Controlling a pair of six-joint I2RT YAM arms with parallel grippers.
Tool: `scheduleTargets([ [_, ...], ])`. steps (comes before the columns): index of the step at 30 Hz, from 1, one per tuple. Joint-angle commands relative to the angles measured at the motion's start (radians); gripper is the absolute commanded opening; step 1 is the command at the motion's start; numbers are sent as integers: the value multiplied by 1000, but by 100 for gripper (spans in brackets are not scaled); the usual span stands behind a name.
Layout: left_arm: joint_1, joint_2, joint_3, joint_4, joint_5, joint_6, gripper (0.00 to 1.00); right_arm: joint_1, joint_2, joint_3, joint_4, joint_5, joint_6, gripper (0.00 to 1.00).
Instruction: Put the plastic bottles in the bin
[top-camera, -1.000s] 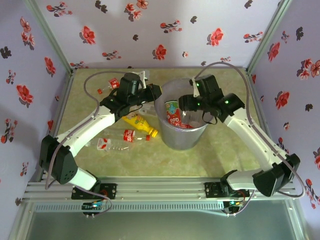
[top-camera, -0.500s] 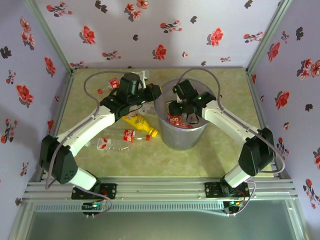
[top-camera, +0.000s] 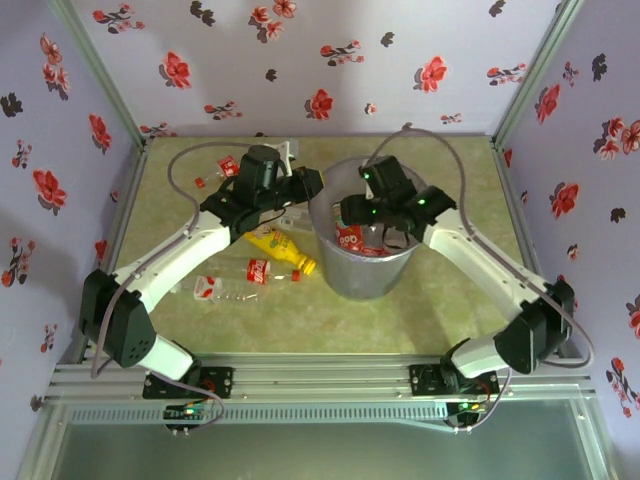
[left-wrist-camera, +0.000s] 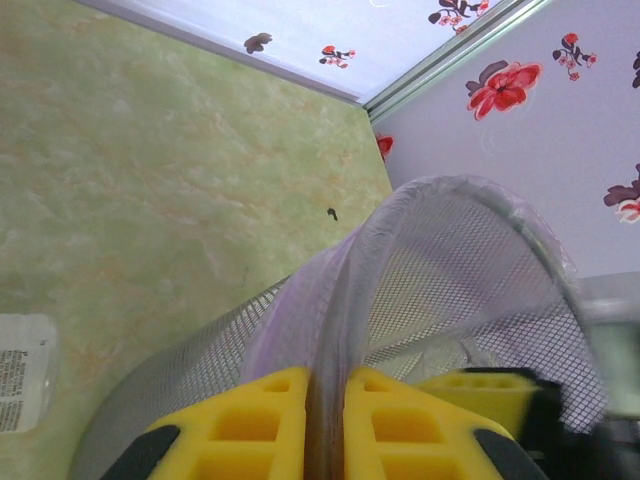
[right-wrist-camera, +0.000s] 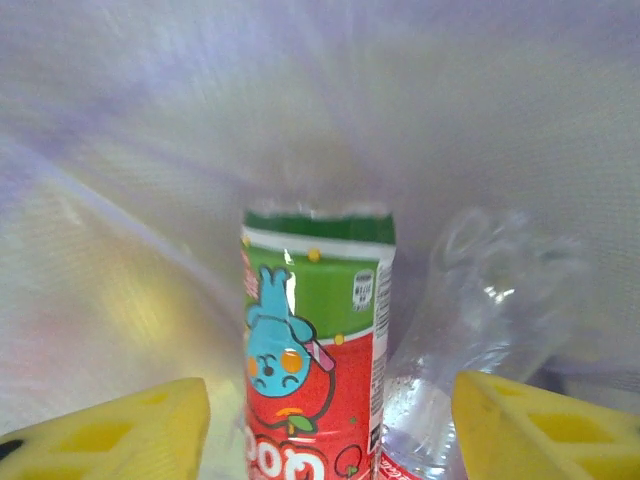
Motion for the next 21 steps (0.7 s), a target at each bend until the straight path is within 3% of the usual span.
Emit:
scheduleTargets([
  [1,-1,39,-14,5,-42,-13,1,-17,-85,102,-91,109,-31,70],
  [4,-3,46,-11,9,-53,-14,1,-66,-124,133,-143,163,-25,72],
  [10,-6,71,8,20,-67,-11,0,-255,-202,104,-239,185,61,75],
  [17,-21,118,49,26,-58,-9,0,-384,-231,-14,-196,-33,93,69],
  [21,-30,140,67,29,-49,-7,1,-404,-222,-52,-186,-49,91,66],
])
